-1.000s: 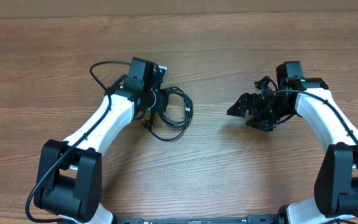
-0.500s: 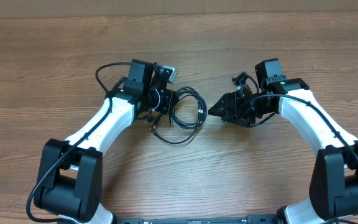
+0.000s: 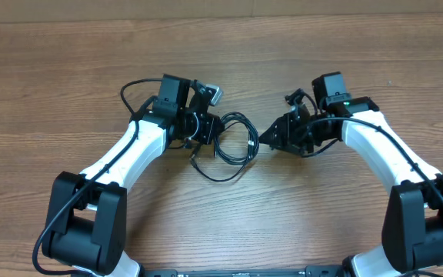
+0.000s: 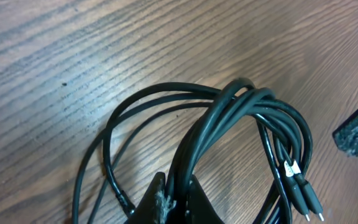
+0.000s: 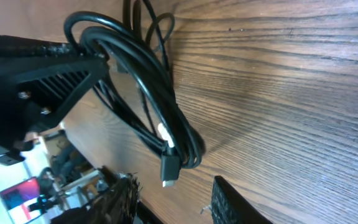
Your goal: Untangle cables
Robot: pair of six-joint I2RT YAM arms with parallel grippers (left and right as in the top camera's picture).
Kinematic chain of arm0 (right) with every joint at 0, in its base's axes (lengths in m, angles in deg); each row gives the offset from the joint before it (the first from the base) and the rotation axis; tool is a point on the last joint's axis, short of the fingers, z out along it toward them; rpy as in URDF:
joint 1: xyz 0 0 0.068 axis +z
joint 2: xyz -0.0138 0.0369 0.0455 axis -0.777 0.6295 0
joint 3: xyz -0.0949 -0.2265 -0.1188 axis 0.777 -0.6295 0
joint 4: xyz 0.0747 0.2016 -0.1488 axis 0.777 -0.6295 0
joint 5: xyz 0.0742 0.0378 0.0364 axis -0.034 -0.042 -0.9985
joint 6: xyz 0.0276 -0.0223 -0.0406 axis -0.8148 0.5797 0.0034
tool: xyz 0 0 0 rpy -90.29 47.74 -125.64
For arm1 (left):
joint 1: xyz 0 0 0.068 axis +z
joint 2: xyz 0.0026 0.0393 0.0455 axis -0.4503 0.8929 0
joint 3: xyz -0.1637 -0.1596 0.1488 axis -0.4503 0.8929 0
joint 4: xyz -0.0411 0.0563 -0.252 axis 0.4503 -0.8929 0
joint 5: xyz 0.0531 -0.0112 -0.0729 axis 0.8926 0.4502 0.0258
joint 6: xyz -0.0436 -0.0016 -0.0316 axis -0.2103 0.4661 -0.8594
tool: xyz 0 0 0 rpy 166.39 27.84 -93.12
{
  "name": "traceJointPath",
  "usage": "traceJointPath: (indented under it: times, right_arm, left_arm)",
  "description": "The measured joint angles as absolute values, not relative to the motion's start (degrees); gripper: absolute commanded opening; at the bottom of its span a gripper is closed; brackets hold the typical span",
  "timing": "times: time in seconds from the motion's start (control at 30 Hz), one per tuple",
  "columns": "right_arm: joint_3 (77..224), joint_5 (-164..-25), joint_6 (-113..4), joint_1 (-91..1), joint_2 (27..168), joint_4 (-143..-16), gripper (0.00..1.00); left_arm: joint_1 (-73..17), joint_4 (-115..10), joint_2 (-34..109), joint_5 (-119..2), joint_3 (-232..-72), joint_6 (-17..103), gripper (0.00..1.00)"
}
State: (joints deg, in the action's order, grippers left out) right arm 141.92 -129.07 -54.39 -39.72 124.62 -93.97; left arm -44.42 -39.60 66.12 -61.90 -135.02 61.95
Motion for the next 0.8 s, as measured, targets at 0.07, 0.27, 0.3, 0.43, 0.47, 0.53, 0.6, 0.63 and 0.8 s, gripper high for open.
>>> traceJointPath:
  times: [0.07,0.27,0.3,0.43,0.47,0.53,0.6,0.63,0.8]
  right_arm:
    - [141.55,-127.27,-54.45,-38.32,124.62,-93.88,0.19]
    - [140.87,-123.01,-55.85,-34.45,124.62,-92.97,0.04]
    - [140.87,-122.20,-56.64,-34.26,124.62,-92.75,0.04]
    - [140.87,-119.91,-59.15,-34.02,124.62,-92.29,0.04]
    - [140.87,-119.45,-59.94,-33.95,124.62,-92.49,0.04]
    - [140.83,-118.95,-60.92,-33.73,124.64,-92.46,0.04]
    - [140.76,-118.73,-61.71,-33.27,124.64,-92.20,0.04]
    - [140.72,-118.69,-62.06,-32.95,124.64,-91.81,0.04]
    - [140.72,-118.42,-65.16,-31.66,124.75,-90.17,0.04]
  left_arm:
    - [-44.42,-40.50,66.12,-61.81,-135.02,61.42,0.04]
    - [-44.42,-40.58,66.12,-59.27,-133.45,56.05,0.04]
    - [-44.42,-40.69,66.12,-58.88,-133.16,55.37,0.04]
    - [-44.42,-40.74,66.12,-57.77,-132.92,52.48,0.04]
    - [-44.42,-40.74,66.12,-57.61,-132.92,52.11,0.04]
    - [-44.42,-40.72,66.12,-57.42,-132.92,51.20,0.04]
    - [-44.42,-40.43,66.12,-57.22,-132.92,50.26,0.04]
    - [-44.42,-40.28,66.12,-57.15,-132.92,49.75,0.04]
    - [-44.42,-39.62,66.12,-57.00,-132.90,47.96,0.04]
